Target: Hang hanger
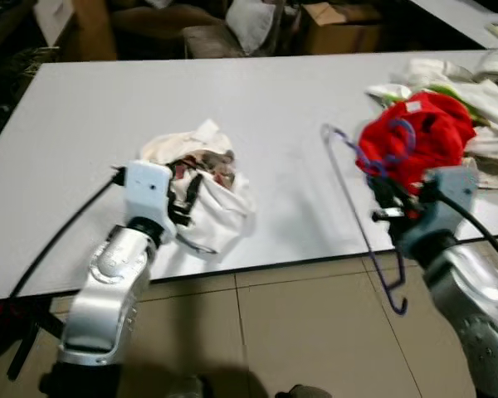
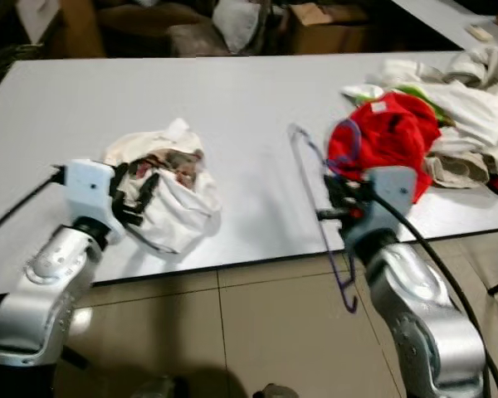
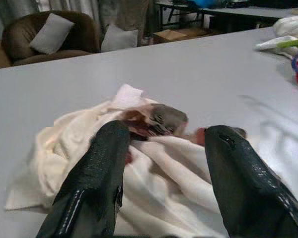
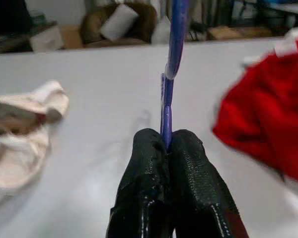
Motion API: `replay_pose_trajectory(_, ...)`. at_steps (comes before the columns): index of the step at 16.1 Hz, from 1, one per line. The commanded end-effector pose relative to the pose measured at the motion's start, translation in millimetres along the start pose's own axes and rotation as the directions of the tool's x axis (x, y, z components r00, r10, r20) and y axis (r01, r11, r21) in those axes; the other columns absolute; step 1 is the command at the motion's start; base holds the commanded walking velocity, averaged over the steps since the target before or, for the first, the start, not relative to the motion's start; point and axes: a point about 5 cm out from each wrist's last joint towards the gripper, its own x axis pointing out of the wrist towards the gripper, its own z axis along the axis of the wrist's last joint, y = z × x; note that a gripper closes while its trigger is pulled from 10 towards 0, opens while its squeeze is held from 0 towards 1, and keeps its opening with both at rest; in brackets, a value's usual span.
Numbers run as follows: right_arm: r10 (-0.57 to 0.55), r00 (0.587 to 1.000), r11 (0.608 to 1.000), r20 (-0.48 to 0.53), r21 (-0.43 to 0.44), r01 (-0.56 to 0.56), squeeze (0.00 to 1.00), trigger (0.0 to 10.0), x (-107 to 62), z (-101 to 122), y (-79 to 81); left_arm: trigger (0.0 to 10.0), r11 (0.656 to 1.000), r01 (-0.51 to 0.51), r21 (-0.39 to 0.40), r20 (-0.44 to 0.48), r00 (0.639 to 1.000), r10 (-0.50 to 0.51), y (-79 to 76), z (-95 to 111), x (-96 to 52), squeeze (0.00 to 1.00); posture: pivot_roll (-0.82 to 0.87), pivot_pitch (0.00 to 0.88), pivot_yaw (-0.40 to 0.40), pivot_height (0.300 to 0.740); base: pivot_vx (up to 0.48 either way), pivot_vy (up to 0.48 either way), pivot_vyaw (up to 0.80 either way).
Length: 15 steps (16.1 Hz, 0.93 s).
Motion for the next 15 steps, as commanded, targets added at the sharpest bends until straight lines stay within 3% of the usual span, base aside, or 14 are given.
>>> replay_pose_trajectory(1, 0.047, 0.999, 0.999, -0.010, -0.006, -0.047, 0.00, 10.0, -3.2, -3, 7.7, 10.0, 1.000, 0.000, 0.017, -0.020, 1.000, 0.001, 1.5, -7, -2.2, 0.00, -0.16, 0.035, -0.018, 0.740, 0.000, 0.000, 0.00)
replay_pose_trajectory(3, 0.097, 0.995, 0.995, -0.039, -0.016, -0.098, 0.00, 10.0, -8.0, -10, 8.7, 10.0, 0.998, 0.029, 0.048, -0.041, 0.999, -0.027, -2.6, -13, -1.6, 0.00, -0.16, 0.019, -0.020, 0.740, 0.000, 0.000, 0.00)
replay_pose_trajectory(6, 0.085, 0.996, 0.996, -0.040, 0.001, -0.085, 0.00, 10.0, -10.3, -15, -0.2, 10.0, 0.994, 0.072, 0.078, -0.076, 0.995, -0.066, -7.5, -21, -1.6, 0.00, -0.17, 0.006, -0.018, 0.740, 0.000, 0.000, 0.00)
replay_pose_trajectory(8, 0.095, 0.995, 0.994, -0.023, -0.043, -0.096, 0.00, 10.0, -13.5, -16, 0.4, 10.0, 0.996, 0.057, 0.065, -0.054, 0.997, -0.054, -8.1, -23, -3.2, 0.00, -0.16, 0.000, -0.022, 0.740, 0.000, 0.000, 0.00)
replay_pose_trajectory(11, 0.104, 0.995, 0.994, 0.013, 0.043, -0.104, 0.00, 10.0, -8.1, -15, 9.9, 10.0, 0.999, 0.023, 0.027, 0.010, 1.000, -0.023, -4.7, -19, -4.3, 0.00, -0.16, 0.000, -0.029, 0.740, 0.000, 0.000, -0.40)
replay_pose_trajectory(15, 0.137, 0.990, 0.991, 0.035, 0.002, -0.137, 0.00, 10.0, -7.5, -17, 18.2, 10.0, 1.000, 0.005, 0.019, 0.042, 0.999, -0.006, -2.0, -14, -5.8, 0.00, -0.16, 0.000, -0.032, 0.740, 0.200, 0.000, -0.49)
